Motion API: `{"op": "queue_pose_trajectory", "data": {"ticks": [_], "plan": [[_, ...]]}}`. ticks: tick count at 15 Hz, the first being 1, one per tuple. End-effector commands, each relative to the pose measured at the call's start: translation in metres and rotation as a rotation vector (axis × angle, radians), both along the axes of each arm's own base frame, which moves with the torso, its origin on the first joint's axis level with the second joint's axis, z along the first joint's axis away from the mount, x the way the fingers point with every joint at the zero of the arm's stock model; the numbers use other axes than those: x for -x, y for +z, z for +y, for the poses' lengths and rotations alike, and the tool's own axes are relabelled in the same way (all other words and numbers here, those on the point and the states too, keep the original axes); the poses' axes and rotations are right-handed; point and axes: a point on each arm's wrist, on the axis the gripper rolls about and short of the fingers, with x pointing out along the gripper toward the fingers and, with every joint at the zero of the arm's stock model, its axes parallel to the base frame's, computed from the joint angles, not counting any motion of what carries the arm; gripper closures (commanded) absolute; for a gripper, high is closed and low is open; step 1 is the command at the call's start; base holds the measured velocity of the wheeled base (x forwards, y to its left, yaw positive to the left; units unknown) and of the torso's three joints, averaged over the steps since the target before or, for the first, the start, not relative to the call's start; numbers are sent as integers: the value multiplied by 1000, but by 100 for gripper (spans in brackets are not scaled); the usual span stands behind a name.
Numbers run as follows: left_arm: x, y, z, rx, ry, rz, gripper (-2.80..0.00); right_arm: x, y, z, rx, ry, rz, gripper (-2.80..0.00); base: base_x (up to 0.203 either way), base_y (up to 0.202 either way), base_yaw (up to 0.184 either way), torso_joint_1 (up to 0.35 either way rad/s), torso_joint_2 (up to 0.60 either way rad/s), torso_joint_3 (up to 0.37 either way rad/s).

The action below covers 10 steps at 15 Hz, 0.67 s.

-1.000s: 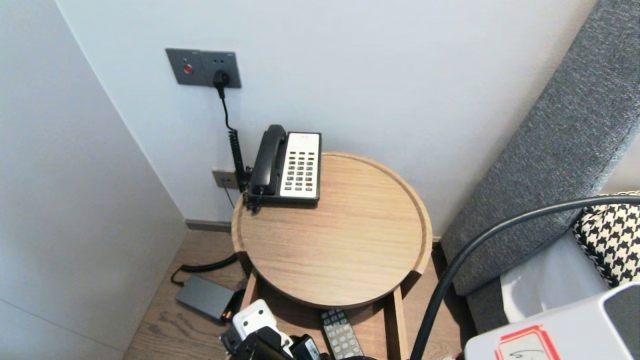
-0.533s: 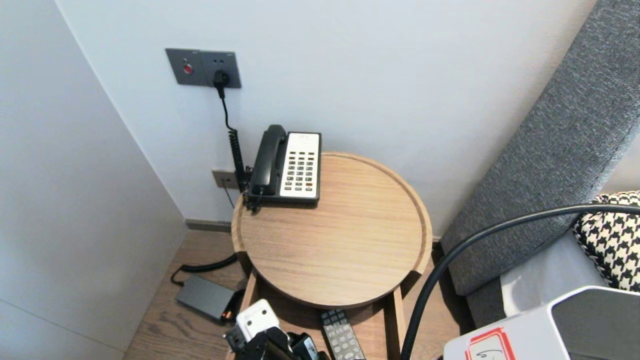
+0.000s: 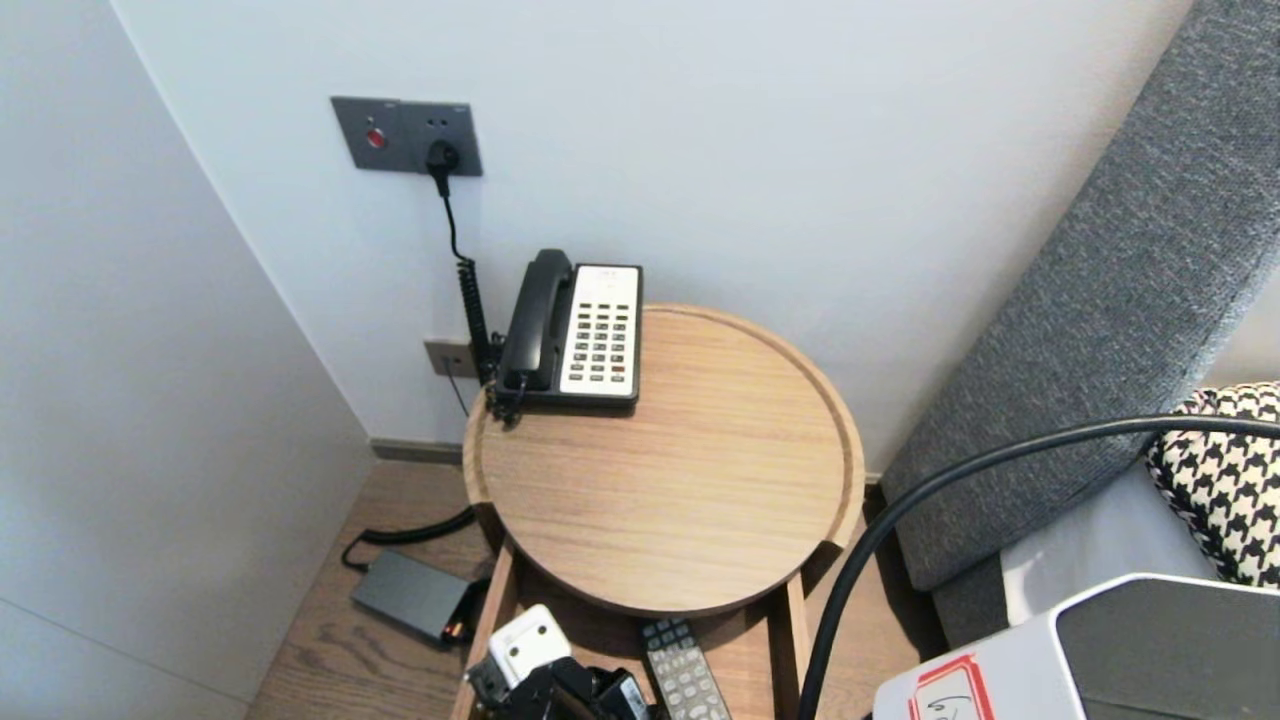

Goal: Put the remote controls on the table in the drawer one by one

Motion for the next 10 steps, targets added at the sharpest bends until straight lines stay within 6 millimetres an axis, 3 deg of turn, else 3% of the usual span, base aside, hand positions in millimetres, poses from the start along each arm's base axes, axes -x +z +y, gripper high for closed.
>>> {"op": "queue_pose_trajectory", "data": {"ticks": [1,10], "plan": [[-1,-2,0,0,1,8,0,0,-5,-2,18,5,-2,0,0,0,0,0,0,0],[-1,-2,0,0,1,8,0,0,-8,-1,19,6,-3,0,0,0,0,0,0,0]]}}
